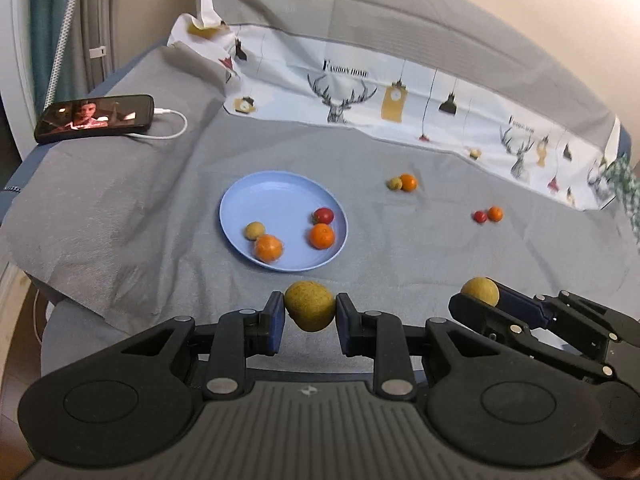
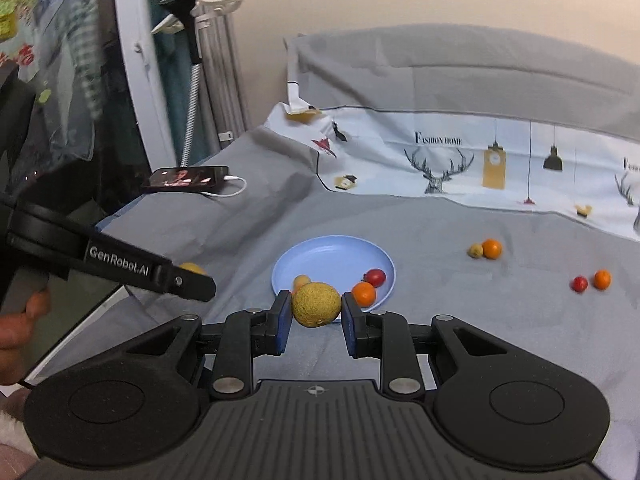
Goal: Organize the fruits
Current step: 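Carry the yellow fruit with the left tool while the right tool carries its yellow fruit to the plate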
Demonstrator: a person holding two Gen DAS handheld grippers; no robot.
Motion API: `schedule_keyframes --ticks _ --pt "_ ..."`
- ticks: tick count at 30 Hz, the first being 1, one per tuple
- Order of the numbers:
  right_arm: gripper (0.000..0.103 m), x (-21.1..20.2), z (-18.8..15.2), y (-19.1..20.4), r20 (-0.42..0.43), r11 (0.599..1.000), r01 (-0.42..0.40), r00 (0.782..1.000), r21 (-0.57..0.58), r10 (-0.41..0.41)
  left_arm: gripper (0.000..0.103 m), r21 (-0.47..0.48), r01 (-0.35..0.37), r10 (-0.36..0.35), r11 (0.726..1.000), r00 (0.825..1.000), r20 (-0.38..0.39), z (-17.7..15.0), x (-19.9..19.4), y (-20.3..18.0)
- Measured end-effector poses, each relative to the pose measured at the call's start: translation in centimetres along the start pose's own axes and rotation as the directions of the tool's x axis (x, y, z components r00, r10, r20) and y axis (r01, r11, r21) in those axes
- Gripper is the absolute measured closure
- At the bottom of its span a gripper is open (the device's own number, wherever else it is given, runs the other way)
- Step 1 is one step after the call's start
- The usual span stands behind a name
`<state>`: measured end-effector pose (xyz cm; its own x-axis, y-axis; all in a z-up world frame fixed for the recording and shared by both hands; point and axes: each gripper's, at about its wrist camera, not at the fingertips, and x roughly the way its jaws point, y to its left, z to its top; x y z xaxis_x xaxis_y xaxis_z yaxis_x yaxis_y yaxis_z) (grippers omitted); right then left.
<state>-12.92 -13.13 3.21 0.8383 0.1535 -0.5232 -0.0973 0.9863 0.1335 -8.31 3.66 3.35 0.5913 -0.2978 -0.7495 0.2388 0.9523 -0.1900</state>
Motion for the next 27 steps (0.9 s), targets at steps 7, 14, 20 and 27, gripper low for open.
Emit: schedule_keyframes --ticks 7,14,20,27 --pt "0.075 -1.2 0.1 1.4 0.022 0.998 0.038 0.999 -0.043 -0.037 0.073 0.012 0.027 -0.027 1.000 0.999 0.044 -0.7 -1.6 -0.3" --pt "0.075 -1.1 0.2 1.7 0.032 0.997 0.046 0.999 -0.061 -0.044 0.073 0.002 0.029 -0.029 1.000 0.999 0.046 -0.8 -1.8 -0.3" --pt "0.075 -0.9 0.0 1.3 0.023 0.998 0.047 0.999 -0.046 -0.046 0.073 0.009 0.032 -0.032 0.999 0.999 0.032 -0.7 -1.3 -0.2" --pt "0.075 -0.5 0.0 1.1 0.010 0.998 0.044 0.999 -0.034 -0.044 0.073 0.010 0.023 -0.023 1.000 1.000 0.008 -0.7 -0.6 0.0"
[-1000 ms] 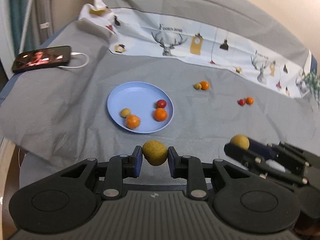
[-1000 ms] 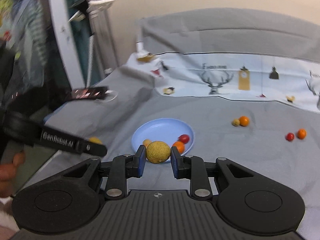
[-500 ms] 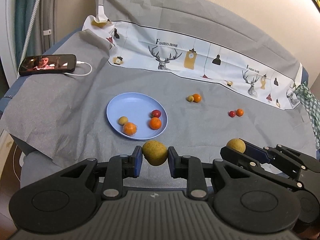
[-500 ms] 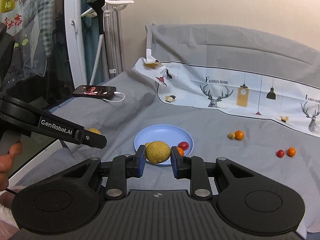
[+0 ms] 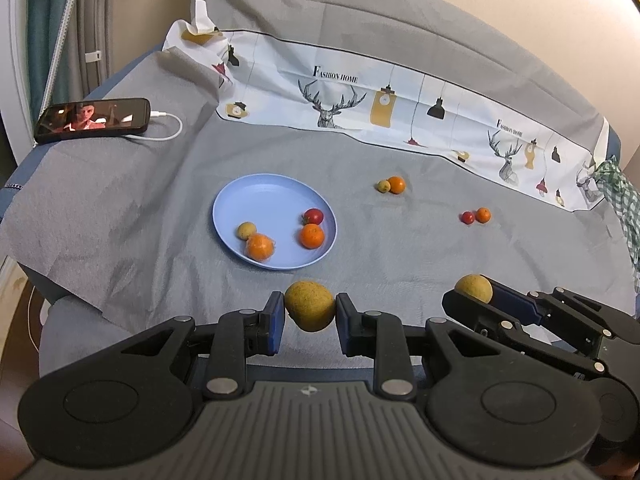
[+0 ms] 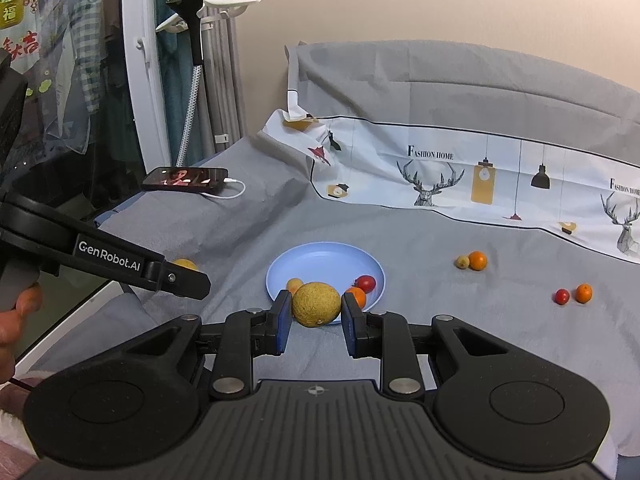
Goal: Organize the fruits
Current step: 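Carry the yellow fruit with the left tool while the right tool carries its yellow fruit to the plate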
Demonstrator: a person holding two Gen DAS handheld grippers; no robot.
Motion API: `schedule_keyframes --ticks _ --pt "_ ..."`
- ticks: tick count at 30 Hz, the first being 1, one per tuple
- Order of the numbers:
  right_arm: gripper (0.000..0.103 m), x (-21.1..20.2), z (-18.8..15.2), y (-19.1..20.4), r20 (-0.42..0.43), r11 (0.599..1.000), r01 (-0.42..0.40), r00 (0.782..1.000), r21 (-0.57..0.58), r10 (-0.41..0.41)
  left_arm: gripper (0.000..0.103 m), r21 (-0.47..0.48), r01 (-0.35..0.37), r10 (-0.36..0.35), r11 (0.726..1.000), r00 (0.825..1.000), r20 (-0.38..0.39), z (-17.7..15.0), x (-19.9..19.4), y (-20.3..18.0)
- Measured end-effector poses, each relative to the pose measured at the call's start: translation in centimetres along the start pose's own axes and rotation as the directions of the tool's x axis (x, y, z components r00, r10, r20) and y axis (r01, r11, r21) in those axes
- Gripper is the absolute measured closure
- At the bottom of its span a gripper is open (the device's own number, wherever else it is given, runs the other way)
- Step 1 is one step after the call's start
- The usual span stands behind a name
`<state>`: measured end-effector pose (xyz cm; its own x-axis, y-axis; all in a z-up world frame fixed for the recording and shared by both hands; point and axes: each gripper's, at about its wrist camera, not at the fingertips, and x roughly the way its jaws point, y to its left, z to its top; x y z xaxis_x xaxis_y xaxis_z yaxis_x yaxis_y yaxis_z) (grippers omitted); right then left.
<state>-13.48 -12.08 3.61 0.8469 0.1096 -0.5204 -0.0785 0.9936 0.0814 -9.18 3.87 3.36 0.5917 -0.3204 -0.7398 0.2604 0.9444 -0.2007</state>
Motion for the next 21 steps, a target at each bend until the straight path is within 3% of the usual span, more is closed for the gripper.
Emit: schedule_keyframes --ticks 21 --pt "0.075 3.1 -0.4 -0.3 -0.089 1.000 -0.009 0.996 0.004 0.009 0.073 -0.031 0.009 -0.012 0.999 0.997 -0.083 0.6 3.4 1.5"
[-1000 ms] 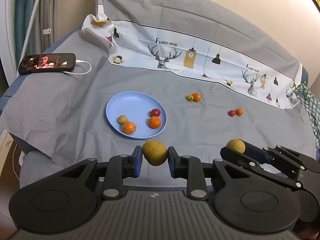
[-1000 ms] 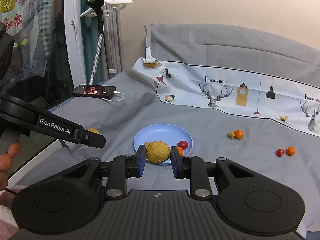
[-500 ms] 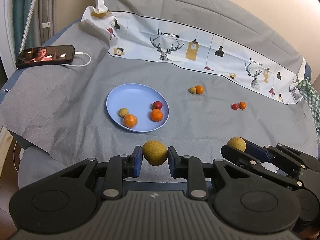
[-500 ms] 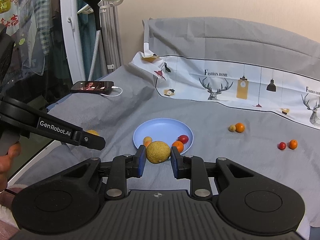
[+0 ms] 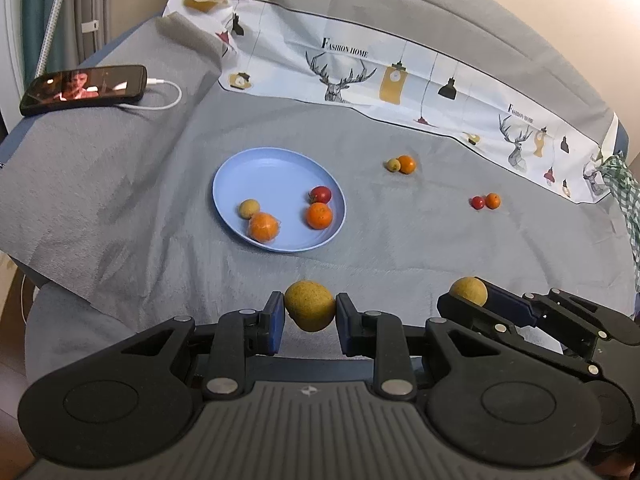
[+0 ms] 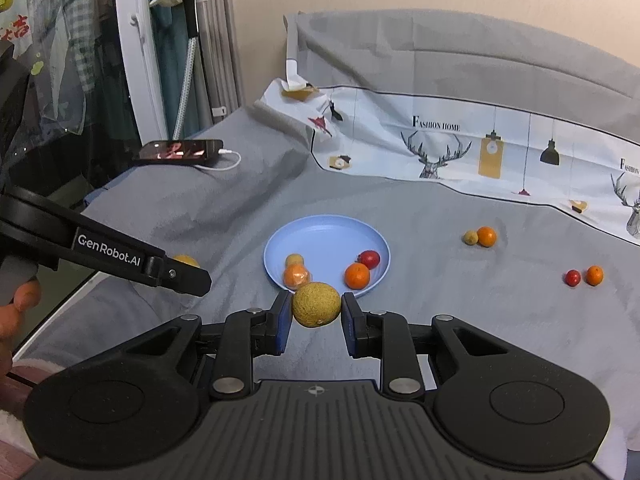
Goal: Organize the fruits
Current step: 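Carry the yellow fruit with the left tool while the right tool carries its yellow fruit to the plate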
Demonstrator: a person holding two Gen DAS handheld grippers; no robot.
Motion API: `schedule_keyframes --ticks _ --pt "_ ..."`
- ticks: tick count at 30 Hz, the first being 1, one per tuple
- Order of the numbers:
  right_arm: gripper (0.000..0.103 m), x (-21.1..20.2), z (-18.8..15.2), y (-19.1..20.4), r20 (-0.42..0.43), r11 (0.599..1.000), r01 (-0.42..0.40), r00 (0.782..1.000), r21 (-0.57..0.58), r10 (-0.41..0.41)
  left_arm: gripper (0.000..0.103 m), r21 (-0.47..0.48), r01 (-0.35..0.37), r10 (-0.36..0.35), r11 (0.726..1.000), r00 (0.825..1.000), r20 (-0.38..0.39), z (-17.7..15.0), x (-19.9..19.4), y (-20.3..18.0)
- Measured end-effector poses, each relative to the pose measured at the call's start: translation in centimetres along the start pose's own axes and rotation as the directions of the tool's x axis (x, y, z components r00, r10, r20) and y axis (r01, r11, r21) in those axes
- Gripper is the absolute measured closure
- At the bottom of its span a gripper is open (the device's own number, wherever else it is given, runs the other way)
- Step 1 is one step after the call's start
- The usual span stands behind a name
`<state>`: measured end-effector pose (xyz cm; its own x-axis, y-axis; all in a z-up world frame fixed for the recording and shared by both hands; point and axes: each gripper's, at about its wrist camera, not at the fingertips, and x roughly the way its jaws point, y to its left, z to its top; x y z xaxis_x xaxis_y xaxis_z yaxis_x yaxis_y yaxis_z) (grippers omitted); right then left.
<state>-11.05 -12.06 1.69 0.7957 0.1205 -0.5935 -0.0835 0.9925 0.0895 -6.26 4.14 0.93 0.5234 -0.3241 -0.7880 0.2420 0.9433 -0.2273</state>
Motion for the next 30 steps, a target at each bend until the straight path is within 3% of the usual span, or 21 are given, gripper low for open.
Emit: schedule_keyframes --ticks 13,30 --pt "0.075 5.4 1.3 -1.1 -0.059 1.000 0.030 0.998 -0.008 -0.030 0.073 -0.038 -0.027 0.026 0.999 1.000 -0.007 4.4 4.0 2.1" --pt "0.075 18.5 3.6 -3.1 -0.165 1.000 0.025 0.986 0.003 -0.025 0.073 -0.009 -0.114 0.112 0.993 0.987 -0.116 11.4 16.8 3.8"
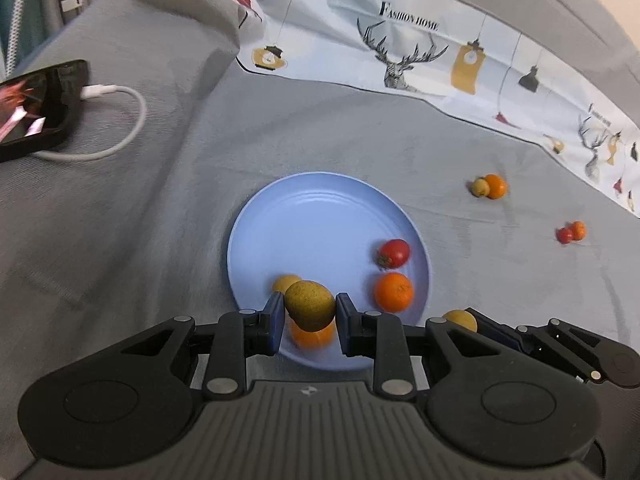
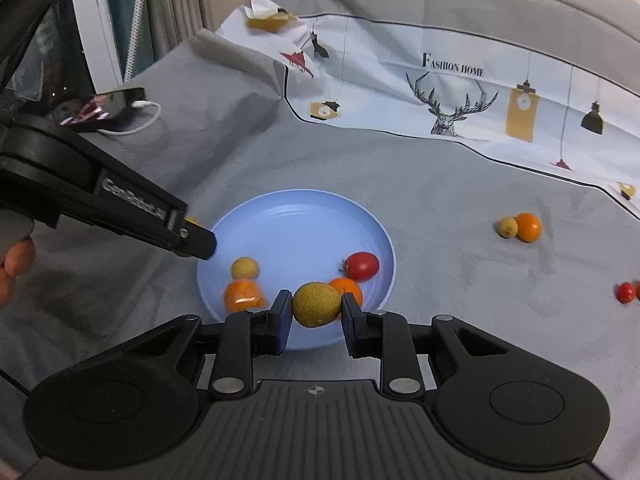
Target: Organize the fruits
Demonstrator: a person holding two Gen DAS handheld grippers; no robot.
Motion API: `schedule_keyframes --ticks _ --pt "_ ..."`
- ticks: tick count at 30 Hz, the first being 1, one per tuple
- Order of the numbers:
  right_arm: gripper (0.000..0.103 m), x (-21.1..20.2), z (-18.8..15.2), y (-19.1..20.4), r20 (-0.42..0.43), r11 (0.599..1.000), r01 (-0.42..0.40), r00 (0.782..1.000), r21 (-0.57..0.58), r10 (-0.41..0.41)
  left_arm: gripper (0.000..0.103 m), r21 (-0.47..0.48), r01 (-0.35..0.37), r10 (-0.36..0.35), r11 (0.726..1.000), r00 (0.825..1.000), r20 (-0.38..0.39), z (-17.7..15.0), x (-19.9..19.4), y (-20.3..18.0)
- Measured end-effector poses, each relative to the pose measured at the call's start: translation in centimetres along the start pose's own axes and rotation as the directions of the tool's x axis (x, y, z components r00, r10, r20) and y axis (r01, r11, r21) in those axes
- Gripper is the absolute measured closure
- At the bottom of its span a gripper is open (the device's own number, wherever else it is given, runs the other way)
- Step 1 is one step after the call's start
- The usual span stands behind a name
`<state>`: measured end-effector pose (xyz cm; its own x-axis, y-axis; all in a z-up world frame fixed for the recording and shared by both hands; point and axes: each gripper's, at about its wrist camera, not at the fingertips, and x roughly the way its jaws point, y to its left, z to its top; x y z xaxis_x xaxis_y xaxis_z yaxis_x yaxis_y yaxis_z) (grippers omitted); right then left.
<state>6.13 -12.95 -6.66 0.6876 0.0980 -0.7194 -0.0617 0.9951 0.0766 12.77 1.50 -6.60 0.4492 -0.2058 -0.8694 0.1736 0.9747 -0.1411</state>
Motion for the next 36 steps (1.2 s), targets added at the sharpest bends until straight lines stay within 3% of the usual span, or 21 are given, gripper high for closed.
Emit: schedule_keyframes --ticks 8,10,12,13,14,15,17,24,28,36 --pt "0.075 5.2 0.6 -0.4 -0.062 1.000 -0.002 0.998 -0.026 0.001 0.073 0.003 -0.053 0.053 0.999 0.997 -0.050 1.2 4.4 0.7" --pt "0.075 6.0 1.1 -0.2 -0.068 0.999 -0.014 0.998 -0.040 0.011 0.060 -0.001 -0.056 0.056 0.998 0.998 -0.037 1.5 4.2 0.8" --pt "0.071 6.4 1.6 0.2 -0.064 0.998 -0.018 0.998 -0.055 0.014 0.011 -0.011 -0.054 0.054 0.998 0.999 -0.002 1.6 3.3 0.9" --pt "0.064 6.4 1.8 0.3 -0.061 0.998 -0.018 0.998 -0.061 0.014 0.004 -0.021 -0.060 0.060 0.998 0.998 0.032 1.5 2.5 0.9" --pt "0.048 6.2 2.1 0.4 -0.055 0.998 -0.017 0.998 -0.065 0.013 0.001 -0.024 -0.065 0.066 0.998 0.996 0.057 1.4 1.7 0.9" --pt "0.032 5.8 2.2 0.4 -0.046 0.998 -0.012 0.999 -0.065 0.010 0.000 -0.017 -0.066 0.067 0.998 0.995 0.075 1.1 0.9 0.8" --pt "0.021 4.6 2.1 0.6 -0.035 0.998 -0.001 0.999 -0.068 -0.001 0.000 -0.001 -0.066 0.066 0.998 0.995 0.075 0.6 -0.4 0.5" --pt "0.014 -1.9 -1.0 1.2 -0.066 0.999 0.001 0.998 -0.037 -0.003 0.000 -0.003 -0.012 0.012 1.000 0.998 0.063 -4.5 -5.9 0.0" --pt "0.010 -5.8 -2.7 2.1 -0.059 1.000 0.019 0.998 -0.022 -0.020 0.000 -0.017 -0.026 0.027 1.000 0.996 0.084 -7.7 -8.9 -0.2" --pt "0.003 -12.0 -4.1 3.4 0.060 0.997 0.061 0.997 -0.047 -0.058 0.000 -0.006 -0.044 0.044 0.999 0.988 0.149 -10.7 -12.7 -1.3"
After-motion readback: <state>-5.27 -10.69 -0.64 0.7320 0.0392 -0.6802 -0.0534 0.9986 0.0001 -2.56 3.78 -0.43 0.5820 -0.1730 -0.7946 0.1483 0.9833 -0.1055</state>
